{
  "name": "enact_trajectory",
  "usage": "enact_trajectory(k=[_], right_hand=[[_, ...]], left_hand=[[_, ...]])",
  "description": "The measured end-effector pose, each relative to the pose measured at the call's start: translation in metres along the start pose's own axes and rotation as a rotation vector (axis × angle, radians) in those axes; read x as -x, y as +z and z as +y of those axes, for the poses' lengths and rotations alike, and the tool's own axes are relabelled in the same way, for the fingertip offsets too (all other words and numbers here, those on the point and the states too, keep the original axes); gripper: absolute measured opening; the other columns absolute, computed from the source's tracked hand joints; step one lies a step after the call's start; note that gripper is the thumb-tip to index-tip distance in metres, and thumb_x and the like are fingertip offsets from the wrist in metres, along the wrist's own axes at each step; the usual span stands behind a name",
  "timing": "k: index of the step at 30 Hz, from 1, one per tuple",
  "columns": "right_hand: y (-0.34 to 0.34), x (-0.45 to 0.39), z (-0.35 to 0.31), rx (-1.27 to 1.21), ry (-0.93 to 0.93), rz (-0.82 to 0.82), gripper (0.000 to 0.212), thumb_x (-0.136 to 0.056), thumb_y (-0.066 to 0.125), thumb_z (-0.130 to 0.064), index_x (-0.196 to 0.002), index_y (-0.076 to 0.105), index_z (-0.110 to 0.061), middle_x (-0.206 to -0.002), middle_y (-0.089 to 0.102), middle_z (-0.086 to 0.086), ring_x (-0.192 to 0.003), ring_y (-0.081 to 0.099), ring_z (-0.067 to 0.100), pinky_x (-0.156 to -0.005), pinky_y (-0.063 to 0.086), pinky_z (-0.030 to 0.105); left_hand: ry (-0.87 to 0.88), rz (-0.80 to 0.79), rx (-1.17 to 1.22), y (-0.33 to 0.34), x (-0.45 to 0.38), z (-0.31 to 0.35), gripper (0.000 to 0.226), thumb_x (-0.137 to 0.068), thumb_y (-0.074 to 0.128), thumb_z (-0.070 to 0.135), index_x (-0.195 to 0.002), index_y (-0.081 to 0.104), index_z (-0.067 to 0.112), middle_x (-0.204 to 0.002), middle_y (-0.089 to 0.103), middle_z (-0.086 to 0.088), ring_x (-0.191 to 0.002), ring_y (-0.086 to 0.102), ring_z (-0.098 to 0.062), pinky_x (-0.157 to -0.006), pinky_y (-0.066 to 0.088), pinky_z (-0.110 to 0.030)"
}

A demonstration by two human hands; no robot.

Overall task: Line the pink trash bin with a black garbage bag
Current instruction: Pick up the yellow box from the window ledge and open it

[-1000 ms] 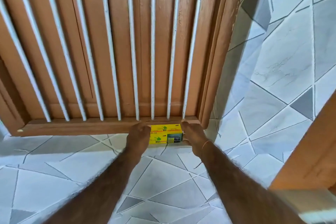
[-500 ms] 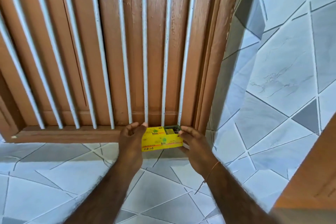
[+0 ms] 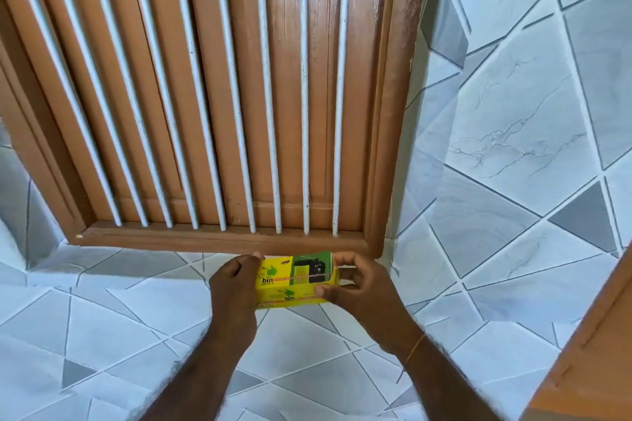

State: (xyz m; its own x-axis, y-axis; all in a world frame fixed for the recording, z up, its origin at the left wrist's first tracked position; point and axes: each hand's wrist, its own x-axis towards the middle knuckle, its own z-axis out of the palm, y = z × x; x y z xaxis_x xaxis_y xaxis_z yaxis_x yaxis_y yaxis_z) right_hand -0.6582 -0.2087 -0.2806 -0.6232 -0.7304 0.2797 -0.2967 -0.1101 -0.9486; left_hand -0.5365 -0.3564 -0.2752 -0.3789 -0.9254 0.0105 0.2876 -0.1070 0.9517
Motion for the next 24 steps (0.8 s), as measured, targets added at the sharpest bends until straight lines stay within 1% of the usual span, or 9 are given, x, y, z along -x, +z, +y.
enact_trajectory(k=[4,7,10,12,13,17,19,21,24], right_hand=[[0.012,0.01,-0.002,-0.008,-0.059,0.081,0.049,-0.053,0.092,-0.025,-0.089,0.061,-0.014,-0.087,0.072,0.005,-0.087,0.07,0.02,-0.075,0.061,0.039],[0.015,0.009,-0.01,-0.025,-0.096,0.211,0.052,-0.053,0.093,-0.023,-0.083,0.053,-0.008,-0.073,0.06,0.008,-0.067,0.057,0.017,-0.067,0.055,0.034],[0.02,0.006,-0.013,-0.051,-0.087,0.227,0.064,-0.052,0.087,-0.054,-0.077,0.052,-0.006,-0.073,0.053,0.017,-0.07,0.047,0.015,-0.067,0.049,0.04],[0.034,0.003,-0.013,-0.183,0.029,0.136,0.09,-0.061,0.072,-0.073,-0.082,0.05,0.012,-0.075,0.049,0.033,-0.075,0.046,0.02,-0.074,0.052,0.051],[0.043,0.003,-0.016,-0.32,0.089,0.1,0.095,-0.07,0.064,-0.073,-0.084,0.046,0.019,-0.074,0.046,0.032,-0.078,0.047,0.023,-0.078,0.05,0.056],[0.066,0.006,-0.021,-0.863,0.385,0.1,0.059,-0.095,0.042,-0.05,-0.064,0.057,-0.001,-0.071,0.062,0.018,-0.071,0.061,0.032,-0.077,0.051,0.043],[0.079,0.005,-0.019,-0.972,0.476,0.112,0.046,-0.094,0.048,-0.04,-0.078,0.07,-0.004,-0.085,0.069,0.021,-0.076,0.063,0.033,-0.075,0.053,0.043],[0.094,0.006,-0.02,-1.048,0.511,0.099,0.04,-0.094,0.05,-0.037,-0.098,0.072,-0.004,-0.097,0.069,0.022,-0.08,0.061,0.034,-0.074,0.054,0.043],[0.112,0.008,-0.02,-1.135,0.517,0.085,0.039,-0.09,0.05,-0.03,-0.1,0.073,-0.001,-0.1,0.069,0.024,-0.083,0.062,0.036,-0.074,0.056,0.041]], left_hand=[[0.002,0.004,0.0,-0.011,0.001,0.009,0.023,-0.092,0.059,0.013,-0.07,0.066,0.011,-0.055,0.063,0.0,-0.054,0.058,-0.019,-0.059,0.047,-0.03],[0.013,0.008,0.025,-0.014,-0.002,0.018,0.026,-0.093,0.056,0.012,-0.068,0.062,0.012,-0.052,0.06,0.003,-0.054,0.056,-0.018,-0.058,0.046,-0.029],[0.006,0.035,0.074,-0.019,-0.01,0.03,0.026,-0.092,0.057,0.011,-0.066,0.062,0.013,-0.047,0.056,0.006,-0.052,0.052,-0.018,-0.057,0.042,-0.028],[0.035,0.028,0.077,-0.027,-0.019,0.042,0.03,-0.09,0.061,0.013,-0.061,0.062,0.015,-0.049,0.055,0.003,-0.054,0.051,-0.021,-0.059,0.042,-0.03],[0.075,0.016,0.048,-0.033,-0.025,0.048,0.033,-0.089,0.063,0.013,-0.056,0.062,0.017,-0.049,0.053,0.003,-0.054,0.05,-0.02,-0.059,0.041,-0.031],[0.39,-0.127,-0.19,-0.045,-0.028,0.078,0.027,-0.089,0.064,0.008,-0.064,0.068,0.016,-0.048,0.058,0.007,-0.047,0.05,-0.006,-0.049,0.044,-0.021],[0.588,-0.227,-0.344,-0.045,-0.024,0.095,0.018,-0.086,0.068,0.014,-0.068,0.068,0.017,-0.054,0.061,0.009,-0.05,0.053,-0.004,-0.049,0.043,-0.015],[0.703,-0.348,-0.485,-0.042,-0.019,0.11,0.014,-0.081,0.064,0.026,-0.069,0.067,0.021,-0.059,0.062,0.005,-0.056,0.056,-0.008,-0.05,0.042,-0.016],[0.784,-0.461,-0.733,-0.034,-0.014,0.129,0.015,-0.085,0.064,0.032,-0.071,0.065,0.024,-0.061,0.059,0.007,-0.058,0.055,-0.01,-0.052,0.043,-0.025]])
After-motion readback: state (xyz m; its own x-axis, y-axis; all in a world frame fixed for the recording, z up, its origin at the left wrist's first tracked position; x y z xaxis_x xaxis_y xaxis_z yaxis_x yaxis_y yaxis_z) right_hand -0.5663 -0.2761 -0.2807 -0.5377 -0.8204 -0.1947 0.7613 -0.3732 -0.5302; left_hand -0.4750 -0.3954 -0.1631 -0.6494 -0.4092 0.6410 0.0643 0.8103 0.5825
